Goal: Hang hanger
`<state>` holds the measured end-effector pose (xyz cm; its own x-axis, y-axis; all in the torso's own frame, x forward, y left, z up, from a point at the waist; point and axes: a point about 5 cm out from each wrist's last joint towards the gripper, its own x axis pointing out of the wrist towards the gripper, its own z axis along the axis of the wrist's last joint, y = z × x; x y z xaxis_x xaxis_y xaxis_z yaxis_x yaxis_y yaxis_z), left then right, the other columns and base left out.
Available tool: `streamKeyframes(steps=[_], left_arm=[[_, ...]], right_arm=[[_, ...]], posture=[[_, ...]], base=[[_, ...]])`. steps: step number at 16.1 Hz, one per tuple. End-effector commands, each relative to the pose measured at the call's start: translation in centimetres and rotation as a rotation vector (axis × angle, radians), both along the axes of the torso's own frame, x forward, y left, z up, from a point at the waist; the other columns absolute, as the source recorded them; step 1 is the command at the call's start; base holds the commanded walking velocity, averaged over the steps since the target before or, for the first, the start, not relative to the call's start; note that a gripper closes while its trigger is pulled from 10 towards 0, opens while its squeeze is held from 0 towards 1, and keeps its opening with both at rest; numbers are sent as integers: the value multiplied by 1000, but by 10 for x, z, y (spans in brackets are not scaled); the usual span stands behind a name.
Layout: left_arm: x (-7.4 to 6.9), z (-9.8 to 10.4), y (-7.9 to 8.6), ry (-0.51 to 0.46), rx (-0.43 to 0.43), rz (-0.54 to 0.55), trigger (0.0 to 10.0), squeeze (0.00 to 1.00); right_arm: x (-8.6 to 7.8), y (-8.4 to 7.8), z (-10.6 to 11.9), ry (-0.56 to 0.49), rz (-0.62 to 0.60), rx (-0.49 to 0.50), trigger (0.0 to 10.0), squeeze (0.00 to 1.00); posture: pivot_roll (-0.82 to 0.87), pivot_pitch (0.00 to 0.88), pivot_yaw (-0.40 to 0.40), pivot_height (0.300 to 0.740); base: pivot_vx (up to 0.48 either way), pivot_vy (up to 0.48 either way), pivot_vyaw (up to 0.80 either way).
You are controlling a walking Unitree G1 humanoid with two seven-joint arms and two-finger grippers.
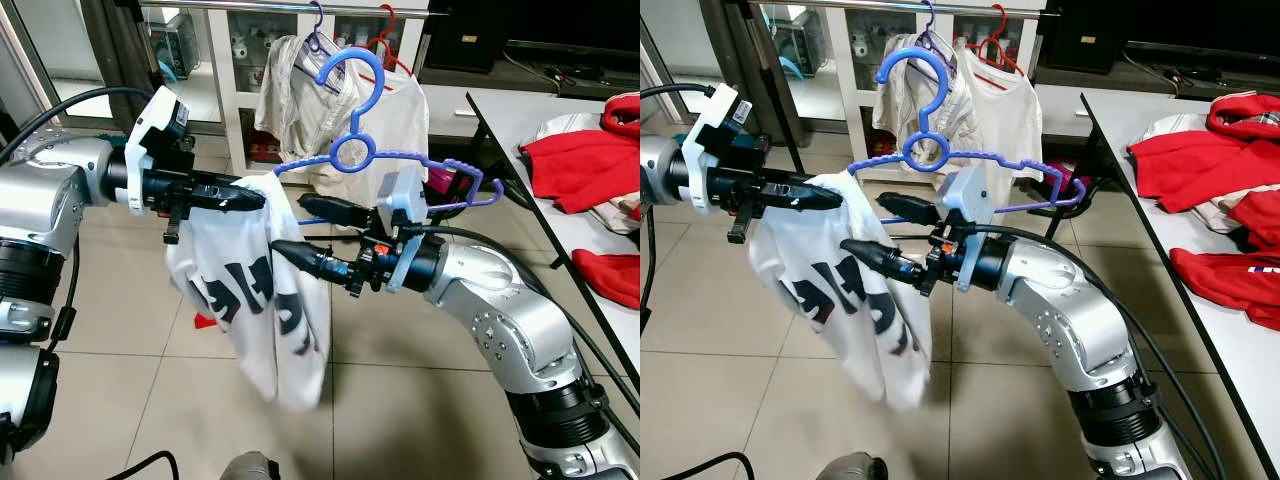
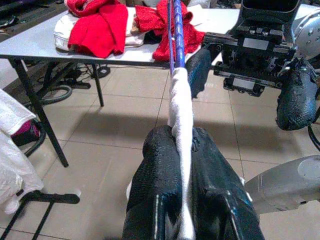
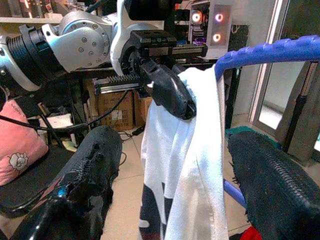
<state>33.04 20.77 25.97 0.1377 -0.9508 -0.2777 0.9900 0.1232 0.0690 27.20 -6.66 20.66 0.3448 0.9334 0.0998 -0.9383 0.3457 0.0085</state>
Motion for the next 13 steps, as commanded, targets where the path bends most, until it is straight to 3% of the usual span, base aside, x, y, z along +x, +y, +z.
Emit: streamKeyframes(steps=[1,6,13], left_arm=[[1,15,-4,-55,-18,-14,0,0],[2,14,-9,-55,-26,-19,0,0],[5,16,-11,-77,-41,11,0,0]], right_arm=[[3,5,5,-8,-5,8,10000,0],[2,21,6,-1,9,37,10000,0],[-17,30,4,-9,164,38,10000,0]], posture=[[36,0,12,740],[37,0,13,740],[36,0,12,740]], base=[[0,0,0],[0,0,0],[0,0,0]])
